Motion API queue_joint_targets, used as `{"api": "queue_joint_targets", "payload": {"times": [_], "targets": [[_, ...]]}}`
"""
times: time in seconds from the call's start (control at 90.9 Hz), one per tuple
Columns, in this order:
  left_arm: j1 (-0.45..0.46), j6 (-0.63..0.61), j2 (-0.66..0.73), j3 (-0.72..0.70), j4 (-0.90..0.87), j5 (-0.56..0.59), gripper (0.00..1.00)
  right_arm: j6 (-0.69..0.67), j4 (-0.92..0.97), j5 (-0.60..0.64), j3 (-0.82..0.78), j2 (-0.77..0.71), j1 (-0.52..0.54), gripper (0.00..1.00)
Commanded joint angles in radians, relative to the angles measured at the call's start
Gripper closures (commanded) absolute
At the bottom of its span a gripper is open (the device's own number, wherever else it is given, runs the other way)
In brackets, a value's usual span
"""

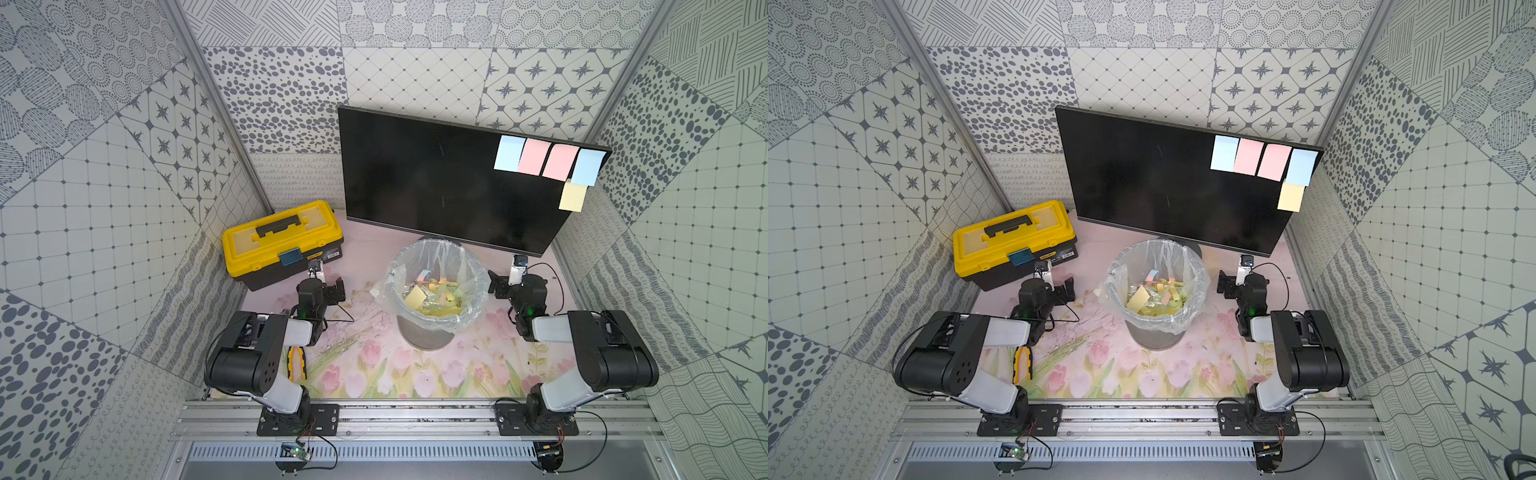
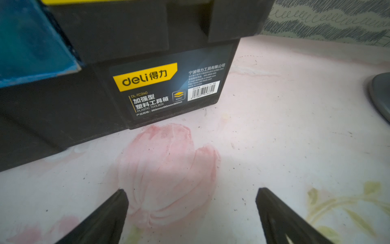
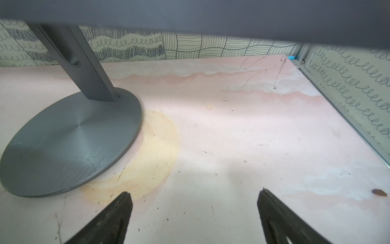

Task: Remove the sticky note from the monitor
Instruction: Move the trash bin to the center of the board.

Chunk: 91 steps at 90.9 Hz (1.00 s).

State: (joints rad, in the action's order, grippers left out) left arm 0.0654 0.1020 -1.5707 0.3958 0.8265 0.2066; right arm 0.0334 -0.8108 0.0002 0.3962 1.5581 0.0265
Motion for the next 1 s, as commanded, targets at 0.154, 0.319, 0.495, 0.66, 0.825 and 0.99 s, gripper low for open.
{"api": "queue_joint_targets", "payload": {"times": [0.154,0.319,0.495,0.66,0.825,0.99], "targets": [[-0.002,0.015,0.12,0.004,-0.071,0.06,0.01,0.041,-0.015,0.099,-0.04,-0.131,-0.002,0.03],[-0.002,0.089,0.351,0.049,-0.34,0.017,0.01,0.123,0.379,0.081,-0.011,-0.443,-0.001,0.03],[-0.001,0.242,0.501,0.301,-0.833,-0.077,0.01,0.286,0.728,-0.036,0.052,-0.776,0.0,0.03],[-0.001,0.278,0.443,0.622,-1.138,-0.247,0.01,0.409,1.008,-0.212,0.231,-0.85,0.005,0.03],[0.01,0.309,0.346,0.877,-1.381,-0.319,0.01,0.38,1.393,-0.276,0.533,-0.714,0.058,0.03],[0.132,0.284,0.284,1.029,-1.531,-0.452,0.01,0.357,1.533,-0.217,0.7,-0.652,0.145,0.03]]}}
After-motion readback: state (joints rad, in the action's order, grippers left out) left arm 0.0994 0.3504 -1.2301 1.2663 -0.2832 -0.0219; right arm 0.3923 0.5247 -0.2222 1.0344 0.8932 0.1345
